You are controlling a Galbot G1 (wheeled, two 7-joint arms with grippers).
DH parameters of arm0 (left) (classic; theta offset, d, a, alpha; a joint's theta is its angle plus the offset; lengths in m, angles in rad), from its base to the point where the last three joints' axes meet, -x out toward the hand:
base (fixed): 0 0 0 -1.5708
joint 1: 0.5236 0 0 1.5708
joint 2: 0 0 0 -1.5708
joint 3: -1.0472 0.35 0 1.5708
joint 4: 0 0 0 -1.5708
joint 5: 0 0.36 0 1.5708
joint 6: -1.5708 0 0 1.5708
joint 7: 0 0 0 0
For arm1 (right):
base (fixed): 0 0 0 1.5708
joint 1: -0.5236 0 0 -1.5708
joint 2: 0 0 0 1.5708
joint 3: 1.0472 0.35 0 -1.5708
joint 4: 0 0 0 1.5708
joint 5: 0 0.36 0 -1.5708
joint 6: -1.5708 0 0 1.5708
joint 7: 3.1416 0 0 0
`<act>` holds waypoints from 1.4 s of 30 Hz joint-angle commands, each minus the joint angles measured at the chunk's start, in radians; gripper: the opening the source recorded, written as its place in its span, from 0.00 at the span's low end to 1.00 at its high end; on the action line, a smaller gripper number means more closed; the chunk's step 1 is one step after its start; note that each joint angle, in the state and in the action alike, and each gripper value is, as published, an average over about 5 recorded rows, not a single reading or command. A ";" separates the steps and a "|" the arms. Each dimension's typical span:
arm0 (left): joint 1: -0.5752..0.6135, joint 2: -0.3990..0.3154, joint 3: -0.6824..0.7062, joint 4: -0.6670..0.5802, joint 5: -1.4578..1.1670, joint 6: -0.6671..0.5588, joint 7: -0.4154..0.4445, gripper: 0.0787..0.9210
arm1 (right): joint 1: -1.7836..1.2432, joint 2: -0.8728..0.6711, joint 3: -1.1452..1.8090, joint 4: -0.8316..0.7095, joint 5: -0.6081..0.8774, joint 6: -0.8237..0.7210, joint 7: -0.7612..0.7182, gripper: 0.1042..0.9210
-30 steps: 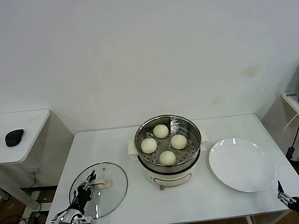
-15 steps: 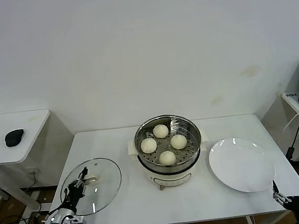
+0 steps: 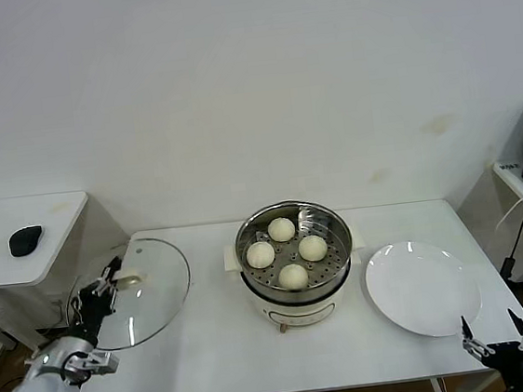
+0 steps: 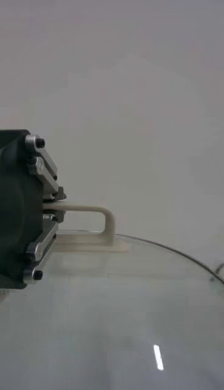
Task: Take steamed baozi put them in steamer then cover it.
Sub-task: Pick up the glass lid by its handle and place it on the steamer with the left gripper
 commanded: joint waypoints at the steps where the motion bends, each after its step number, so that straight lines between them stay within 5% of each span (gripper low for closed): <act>1: -0.124 0.087 0.243 -0.240 -0.085 0.237 0.134 0.09 | -0.002 0.009 -0.035 0.003 -0.039 0.015 -0.001 0.88; 6: -0.279 0.046 0.445 -0.200 -0.058 0.305 0.159 0.09 | 0.008 0.026 -0.063 -0.028 -0.072 0.034 0.005 0.88; 16: -0.569 -0.143 0.707 -0.063 0.118 0.428 0.260 0.09 | 0.042 0.046 -0.092 -0.065 -0.116 0.052 0.020 0.88; 35: -0.648 -0.466 0.777 0.209 0.350 0.505 0.335 0.09 | 0.053 0.055 -0.105 -0.095 -0.126 0.062 0.026 0.88; 42: -0.649 -0.519 0.763 0.258 0.392 0.499 0.330 0.09 | 0.055 0.053 -0.106 -0.100 -0.124 0.063 0.026 0.88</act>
